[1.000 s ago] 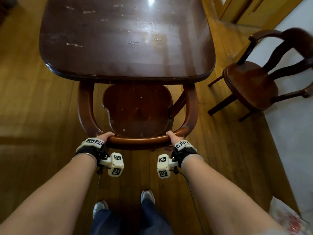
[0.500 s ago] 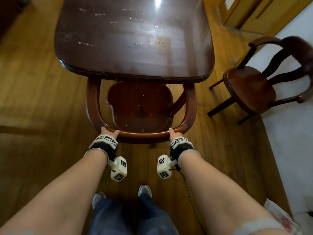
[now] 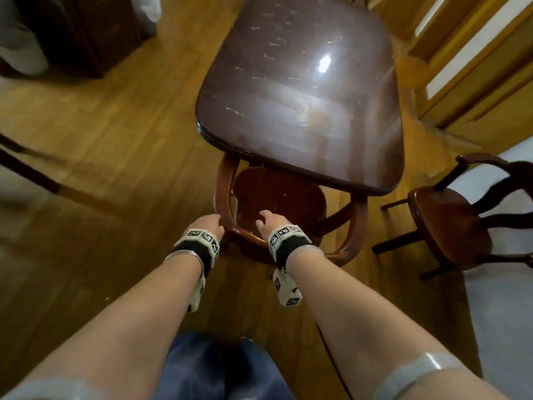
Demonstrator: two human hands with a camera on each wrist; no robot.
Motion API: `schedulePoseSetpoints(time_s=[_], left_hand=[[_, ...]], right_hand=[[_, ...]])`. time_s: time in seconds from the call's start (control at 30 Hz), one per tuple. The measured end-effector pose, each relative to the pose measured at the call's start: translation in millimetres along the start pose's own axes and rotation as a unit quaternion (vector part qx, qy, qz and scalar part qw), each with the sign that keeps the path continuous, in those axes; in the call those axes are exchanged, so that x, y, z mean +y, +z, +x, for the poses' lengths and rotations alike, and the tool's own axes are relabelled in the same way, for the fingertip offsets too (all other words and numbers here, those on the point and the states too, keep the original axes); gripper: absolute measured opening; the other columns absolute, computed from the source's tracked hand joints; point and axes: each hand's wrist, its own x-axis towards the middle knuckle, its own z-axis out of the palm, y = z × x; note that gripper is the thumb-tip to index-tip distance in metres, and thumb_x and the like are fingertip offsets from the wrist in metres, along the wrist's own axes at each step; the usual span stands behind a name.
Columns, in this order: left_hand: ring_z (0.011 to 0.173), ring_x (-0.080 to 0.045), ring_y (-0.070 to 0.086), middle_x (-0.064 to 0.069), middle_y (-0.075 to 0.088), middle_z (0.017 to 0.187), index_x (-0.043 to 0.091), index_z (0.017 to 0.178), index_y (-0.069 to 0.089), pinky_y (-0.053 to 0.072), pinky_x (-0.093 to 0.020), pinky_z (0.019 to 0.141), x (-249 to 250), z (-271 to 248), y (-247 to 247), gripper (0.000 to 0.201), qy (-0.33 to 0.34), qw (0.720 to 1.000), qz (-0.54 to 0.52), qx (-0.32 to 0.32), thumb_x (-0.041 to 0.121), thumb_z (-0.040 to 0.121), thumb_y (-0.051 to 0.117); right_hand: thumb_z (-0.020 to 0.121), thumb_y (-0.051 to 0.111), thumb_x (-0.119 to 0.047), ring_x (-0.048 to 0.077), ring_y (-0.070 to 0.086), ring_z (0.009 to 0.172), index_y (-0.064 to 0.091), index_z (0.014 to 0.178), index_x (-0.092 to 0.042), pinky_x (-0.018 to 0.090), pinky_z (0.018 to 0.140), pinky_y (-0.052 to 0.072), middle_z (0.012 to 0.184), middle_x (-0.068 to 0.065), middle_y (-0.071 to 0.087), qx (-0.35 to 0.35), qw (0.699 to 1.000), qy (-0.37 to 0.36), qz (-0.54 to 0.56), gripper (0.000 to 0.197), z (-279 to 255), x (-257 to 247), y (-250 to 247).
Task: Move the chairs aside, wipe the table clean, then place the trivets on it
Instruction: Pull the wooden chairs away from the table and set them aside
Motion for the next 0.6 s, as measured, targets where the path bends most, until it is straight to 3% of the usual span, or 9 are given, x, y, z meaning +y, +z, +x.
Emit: schedulePoseSetpoints(time_s=[0.17,0.37,0.6], left_hand=[[0.129,-0.024,0.047,-0.004,0.045,0.145,0.017,0.142,0.040,0.041,-0.041,0.105,-120,-8,-52,0.044,-0.047,0.998,-0.009,0.051,0.024,0.099,0.039],[0.131,-0.025,0.044,-0.004,0.040,0.148,0.015,0.142,0.039,0.040,-0.041,0.105,-272,-21,-137,0.042,-0.121,0.985,-0.043,0.113,0.024,0.101,0.035],[0.125,-0.028,0.049,-0.008,0.048,0.141,0.013,0.140,0.041,0.043,-0.040,0.102,-384,-28,-202,0.042,-0.214,0.957,-0.104,0.166,0.025,0.101,0.036]], right_hand=[[0.103,0.035,-0.036,0.031,0.048,0.128,0.034,0.146,-0.016,0.042,0.105,0.041,0.146,0.012,0.044,-0.048,0.987,-0.088,-0.123,0.048,9,-130,33],[0.104,0.033,-0.034,0.032,0.047,0.128,0.033,0.146,-0.015,0.043,0.103,0.042,0.143,0.013,0.047,-0.054,0.962,-0.177,-0.199,0.047,18,-305,83],[0.104,0.034,-0.034,0.032,0.051,0.123,0.041,0.140,-0.010,0.041,0.100,0.044,0.138,0.014,0.051,-0.079,0.923,-0.262,-0.270,0.044,30,-452,128]])
